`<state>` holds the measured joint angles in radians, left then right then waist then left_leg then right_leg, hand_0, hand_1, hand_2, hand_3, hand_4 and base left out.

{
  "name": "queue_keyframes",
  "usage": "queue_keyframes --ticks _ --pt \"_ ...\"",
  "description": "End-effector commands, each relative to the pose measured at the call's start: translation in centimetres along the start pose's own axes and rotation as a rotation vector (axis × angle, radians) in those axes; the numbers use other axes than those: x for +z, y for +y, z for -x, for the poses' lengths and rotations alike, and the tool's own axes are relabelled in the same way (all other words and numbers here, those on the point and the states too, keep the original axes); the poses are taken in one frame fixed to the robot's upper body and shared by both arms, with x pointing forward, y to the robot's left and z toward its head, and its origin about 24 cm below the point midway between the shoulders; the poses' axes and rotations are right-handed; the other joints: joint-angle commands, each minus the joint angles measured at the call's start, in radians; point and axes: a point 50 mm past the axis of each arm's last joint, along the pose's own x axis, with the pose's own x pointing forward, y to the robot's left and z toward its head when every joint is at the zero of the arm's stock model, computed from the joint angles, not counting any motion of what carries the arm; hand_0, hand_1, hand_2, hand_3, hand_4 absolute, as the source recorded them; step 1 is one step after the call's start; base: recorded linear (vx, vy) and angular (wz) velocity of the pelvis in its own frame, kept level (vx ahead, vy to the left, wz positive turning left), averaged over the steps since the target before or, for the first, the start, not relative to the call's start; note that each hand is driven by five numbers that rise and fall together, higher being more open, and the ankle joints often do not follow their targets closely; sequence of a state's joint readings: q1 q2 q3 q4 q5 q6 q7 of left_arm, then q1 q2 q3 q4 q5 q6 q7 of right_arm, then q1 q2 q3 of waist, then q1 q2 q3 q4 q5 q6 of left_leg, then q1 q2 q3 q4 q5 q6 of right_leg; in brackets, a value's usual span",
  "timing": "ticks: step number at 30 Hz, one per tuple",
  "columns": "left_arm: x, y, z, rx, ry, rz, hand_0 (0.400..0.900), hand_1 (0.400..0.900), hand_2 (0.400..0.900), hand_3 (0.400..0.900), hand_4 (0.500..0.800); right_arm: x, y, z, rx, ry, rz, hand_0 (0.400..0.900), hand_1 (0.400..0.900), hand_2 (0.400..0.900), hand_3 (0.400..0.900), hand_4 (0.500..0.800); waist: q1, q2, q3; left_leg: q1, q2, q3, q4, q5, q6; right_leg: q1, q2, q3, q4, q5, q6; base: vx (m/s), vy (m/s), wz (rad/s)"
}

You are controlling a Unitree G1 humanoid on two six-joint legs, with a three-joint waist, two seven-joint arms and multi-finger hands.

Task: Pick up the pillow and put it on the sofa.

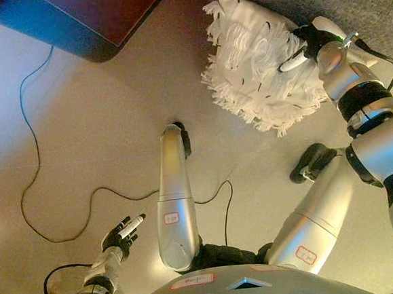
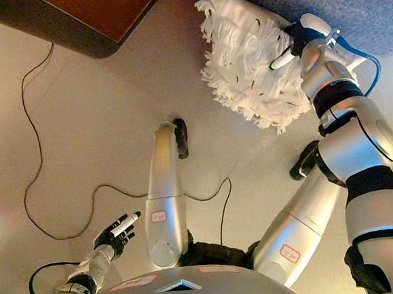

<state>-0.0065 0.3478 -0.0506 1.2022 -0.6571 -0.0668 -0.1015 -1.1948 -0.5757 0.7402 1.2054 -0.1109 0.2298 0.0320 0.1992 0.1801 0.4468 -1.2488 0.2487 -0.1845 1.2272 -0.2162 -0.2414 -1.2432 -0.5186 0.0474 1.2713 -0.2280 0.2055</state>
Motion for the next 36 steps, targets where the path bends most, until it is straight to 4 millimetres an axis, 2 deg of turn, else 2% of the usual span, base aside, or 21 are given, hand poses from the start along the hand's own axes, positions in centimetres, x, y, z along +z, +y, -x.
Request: queue_keyframes --ticks 1,6,12,13,14,15,19,26,31,36 --pt "0.7 5.6 1.5 0.133 -0.017 0.013 0.900 0.900 0.900 0.900 0.800 3.3 -3.7 0.5 -0.067 -0.125 -0.056 0.900 0.900 0.900 0.900 0.800 0.035 0.041 0.073 0.053 0.037 -0.020 -0.038 -0.027 0.046 -0.027 -0.034 0.101 -0.065 0.045 -0.004 -0.06 -0.011 0.06" --pt "0.4 7.0 2.0 0.171 -0.032 0.065 0.900 0.900 0.900 0.900 0.800 3.8 -3.7 0.6 -0.058 -0.133 -0.054 0.900 0.900 0.900 0.900 0.800 0.042 0.055 0.073 -0.007 0.033 -0.031 0.000 -0.032 0.047 -0.089 -0.034 0.116 -0.019 0.029 -0.011 -0.04 0.010 0.02" --pt "1.6 8.0 2.2 0.188 -0.067 0.101 0.900 0.900 0.900 0.900 0.800 4.6 -3.6 0.6 -0.042 -0.159 -0.047 0.900 0.900 0.900 0.900 0.800 0.048 0.066 0.073 -0.078 0.023 -0.049 0.066 -0.047 0.050 -0.160 -0.032 0.138 0.043 0.010 -0.020 -0.04 0.000 0.02" --pt "1.8 8.2 2.2 0.186 -0.072 0.104 0.900 0.900 0.900 0.900 0.800 4.7 -3.6 0.6 -0.033 -0.162 -0.043 0.771 0.771 0.771 0.771 0.722 0.048 0.068 0.073 -0.089 0.023 -0.053 0.079 -0.051 0.050 -0.172 -0.033 0.144 0.055 0.007 -0.021 -0.03 -0.002 0.02" --pt "1.9 8.2 2.3 0.185 -0.076 0.103 0.900 0.900 0.900 0.900 0.800 4.7 -3.6 0.6 -0.031 -0.164 -0.040 0.463 0.463 0.463 0.463 0.538 0.048 0.068 0.073 -0.096 0.023 -0.056 0.087 -0.054 0.050 -0.179 -0.033 0.148 0.061 0.005 -0.022 -0.03 -0.004 0.01" --pt "1.9 8.3 2.3 0.183 -0.079 0.107 0.900 0.900 0.900 0.900 0.800 4.7 -3.5 0.6 -0.017 -0.165 -0.035 0.400 0.400 0.400 0.400 0.500 0.048 0.068 0.073 -0.105 0.023 -0.060 0.096 -0.057 0.050 -0.189 -0.032 0.153 0.069 0.004 -0.023 -0.04 -0.002 -0.01" --pt "2.0 8.5 2.4 0.187 -0.084 0.121 0.900 0.900 0.900 0.900 0.800 4.8 -3.2 0.6 0.029 -0.173 -0.045 0.400 0.400 0.400 0.400 0.500 0.047 0.069 0.073 -0.132 0.029 -0.071 0.129 -0.067 0.049 -0.229 -0.032 0.174 0.107 -0.005 -0.026 -0.04 0.004 -0.01" --pt "1.7 9.2 2.7 0.222 -0.075 0.142 0.900 0.900 0.900 0.900 0.800 5.2 -3.3 0.7 -0.008 -0.216 -0.037 0.400 0.400 0.400 0.400 0.500 0.045 0.073 0.073 -0.167 0.038 -0.091 0.179 -0.075 0.040 -0.269 -0.030 0.212 0.171 -0.021 -0.027 -0.01 0.005 -0.02" --pt "2.0 8.7 2.4 0.197 -0.094 0.150 0.900 0.900 0.900 0.900 0.800 5.7 -3.0 0.7 -0.019 -0.233 -0.049 0.400 0.400 0.400 0.400 0.500 0.045 0.060 0.073 -0.141 0.049 -0.085 0.157 -0.069 0.037 -0.247 -0.033 0.190 0.162 -0.030 -0.028 -0.01 -0.023 -0.01" --pt "2.3 7.8 2.2 0.160 -0.122 0.116 0.900 0.900 0.900 0.900 0.800 5.4 -2.8 0.7 -0.028 -0.243 -0.066 0.400 0.400 0.400 0.400 0.500 0.045 0.040 0.073 -0.045 0.067 -0.057 0.071 -0.045 0.035 -0.151 -0.050 0.131 0.083 -0.016 -0.022 0.00 -0.051 -0.03"
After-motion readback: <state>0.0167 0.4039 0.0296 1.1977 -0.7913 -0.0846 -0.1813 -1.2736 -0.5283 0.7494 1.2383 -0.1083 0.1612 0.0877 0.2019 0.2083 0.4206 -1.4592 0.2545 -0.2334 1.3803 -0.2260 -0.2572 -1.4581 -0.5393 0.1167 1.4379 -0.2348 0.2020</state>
